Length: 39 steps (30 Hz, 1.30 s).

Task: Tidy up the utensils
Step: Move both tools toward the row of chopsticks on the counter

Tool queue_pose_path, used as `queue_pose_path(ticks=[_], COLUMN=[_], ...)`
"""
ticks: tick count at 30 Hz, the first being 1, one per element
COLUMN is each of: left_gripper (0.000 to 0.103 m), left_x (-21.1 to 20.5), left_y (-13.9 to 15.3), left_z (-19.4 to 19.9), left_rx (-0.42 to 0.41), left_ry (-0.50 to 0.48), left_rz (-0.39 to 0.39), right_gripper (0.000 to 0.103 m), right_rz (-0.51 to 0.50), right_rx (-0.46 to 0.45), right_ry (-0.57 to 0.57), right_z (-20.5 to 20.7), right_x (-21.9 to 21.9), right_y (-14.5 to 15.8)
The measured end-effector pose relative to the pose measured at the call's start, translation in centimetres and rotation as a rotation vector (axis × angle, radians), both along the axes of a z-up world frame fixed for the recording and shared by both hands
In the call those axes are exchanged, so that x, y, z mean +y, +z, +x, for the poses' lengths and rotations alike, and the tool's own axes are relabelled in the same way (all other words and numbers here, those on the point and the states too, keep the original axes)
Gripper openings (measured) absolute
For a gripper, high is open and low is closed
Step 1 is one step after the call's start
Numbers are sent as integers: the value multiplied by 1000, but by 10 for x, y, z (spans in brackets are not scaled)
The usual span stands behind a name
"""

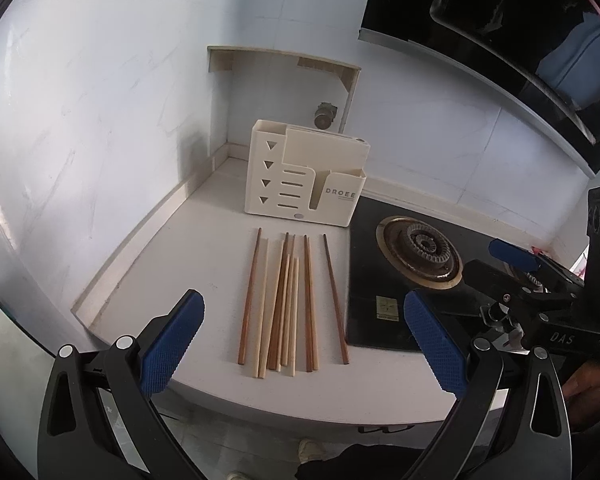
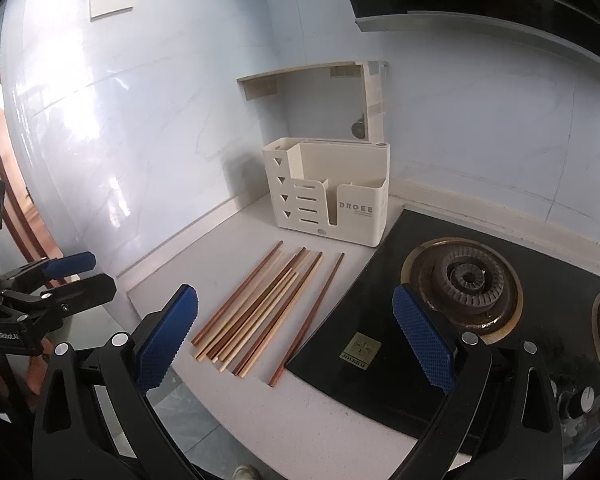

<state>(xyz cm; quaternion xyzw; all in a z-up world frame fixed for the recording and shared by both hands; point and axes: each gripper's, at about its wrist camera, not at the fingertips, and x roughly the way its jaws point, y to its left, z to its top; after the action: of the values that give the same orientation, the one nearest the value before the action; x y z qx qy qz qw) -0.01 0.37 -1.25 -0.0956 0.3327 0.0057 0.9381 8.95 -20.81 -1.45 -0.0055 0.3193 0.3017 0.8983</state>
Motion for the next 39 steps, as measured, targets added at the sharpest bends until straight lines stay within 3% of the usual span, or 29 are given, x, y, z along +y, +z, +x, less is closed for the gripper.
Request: queue_pose_path(ticks=[9, 39], left_gripper=[98, 98], left_x=[6, 21], left_y=[-7, -9], left_z=[6, 20], left_rx=[27, 42], left_ry=[3, 11], left_rz=[-25, 12], right_gripper=[99, 99], right_rz=[-8, -19], right_rx=[10, 77], right_ry=[-6, -13], right_z=[5, 27], right_x=[-3, 13], right_y=[-3, -10])
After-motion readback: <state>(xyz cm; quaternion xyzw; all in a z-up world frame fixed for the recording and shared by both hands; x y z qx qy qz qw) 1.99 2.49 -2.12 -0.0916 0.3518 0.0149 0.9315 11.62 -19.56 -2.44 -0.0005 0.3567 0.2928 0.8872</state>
